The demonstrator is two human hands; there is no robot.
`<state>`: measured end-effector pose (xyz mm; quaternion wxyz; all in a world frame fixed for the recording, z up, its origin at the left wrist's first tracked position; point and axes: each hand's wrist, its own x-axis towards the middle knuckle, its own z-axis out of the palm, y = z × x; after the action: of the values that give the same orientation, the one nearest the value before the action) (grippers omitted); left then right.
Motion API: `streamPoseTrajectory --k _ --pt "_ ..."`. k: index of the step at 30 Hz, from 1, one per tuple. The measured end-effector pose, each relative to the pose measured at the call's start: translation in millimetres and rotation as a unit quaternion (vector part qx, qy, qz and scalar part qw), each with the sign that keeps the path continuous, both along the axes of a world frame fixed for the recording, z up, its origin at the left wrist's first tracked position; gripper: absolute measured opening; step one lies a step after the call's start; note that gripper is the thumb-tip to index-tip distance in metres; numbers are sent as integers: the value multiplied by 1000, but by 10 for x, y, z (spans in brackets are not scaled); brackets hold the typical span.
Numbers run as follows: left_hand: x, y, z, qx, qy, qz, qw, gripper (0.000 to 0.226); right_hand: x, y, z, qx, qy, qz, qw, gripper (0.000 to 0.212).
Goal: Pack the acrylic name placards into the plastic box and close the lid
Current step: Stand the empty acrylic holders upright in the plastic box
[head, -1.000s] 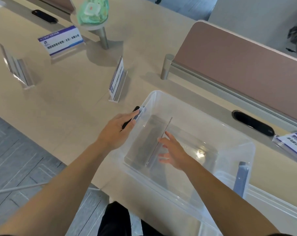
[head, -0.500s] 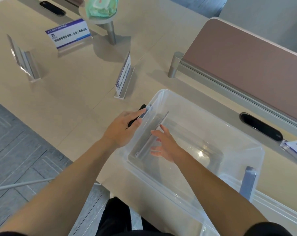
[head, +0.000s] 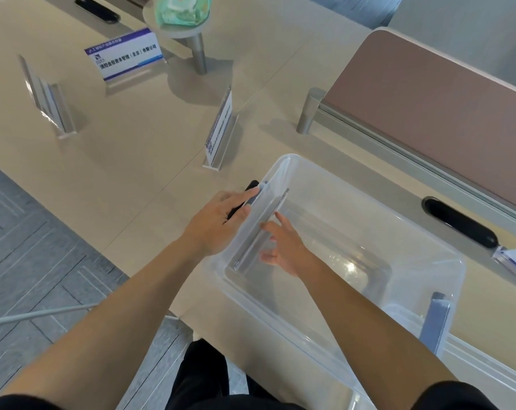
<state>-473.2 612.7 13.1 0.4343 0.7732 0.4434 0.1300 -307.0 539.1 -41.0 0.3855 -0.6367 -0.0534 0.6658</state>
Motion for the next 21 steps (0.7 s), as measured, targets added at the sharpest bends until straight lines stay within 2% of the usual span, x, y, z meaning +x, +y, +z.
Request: streamPoseTrajectory --k 3,5,8,10,13,16,19,21 --pt "1 -16 35 16 12 -11 1000 42 -21 0 35 -5 -3 -4 1000 86" --pt "6 -8 44 36 40 -19 998 41 -34 -23 127 -15 -12 2 1000 81" --pt "16 -14 105 114 86 -30 989 41 50 -90 405 8 -120 42 992 48" --pt "49 -64 190 161 61 -35 984 38 185 -183 679 23 -214 58 975 28" --pt "217 -247 383 183 -22 -82 980 34 421 -542 1174 37 -393 77 916 26" --pt "518 -544 571 123 -71 -161 977 27 510 -1100 1679 1 -528 96 844 24" --pt "817 -931 723 74 -77 -259 960 17 493 -1726 2034 -44 -611 107 783 23" --pt "978 -1196 809 66 -67 -312 945 16 497 -2130 2149 -77 -636 103 761 20"
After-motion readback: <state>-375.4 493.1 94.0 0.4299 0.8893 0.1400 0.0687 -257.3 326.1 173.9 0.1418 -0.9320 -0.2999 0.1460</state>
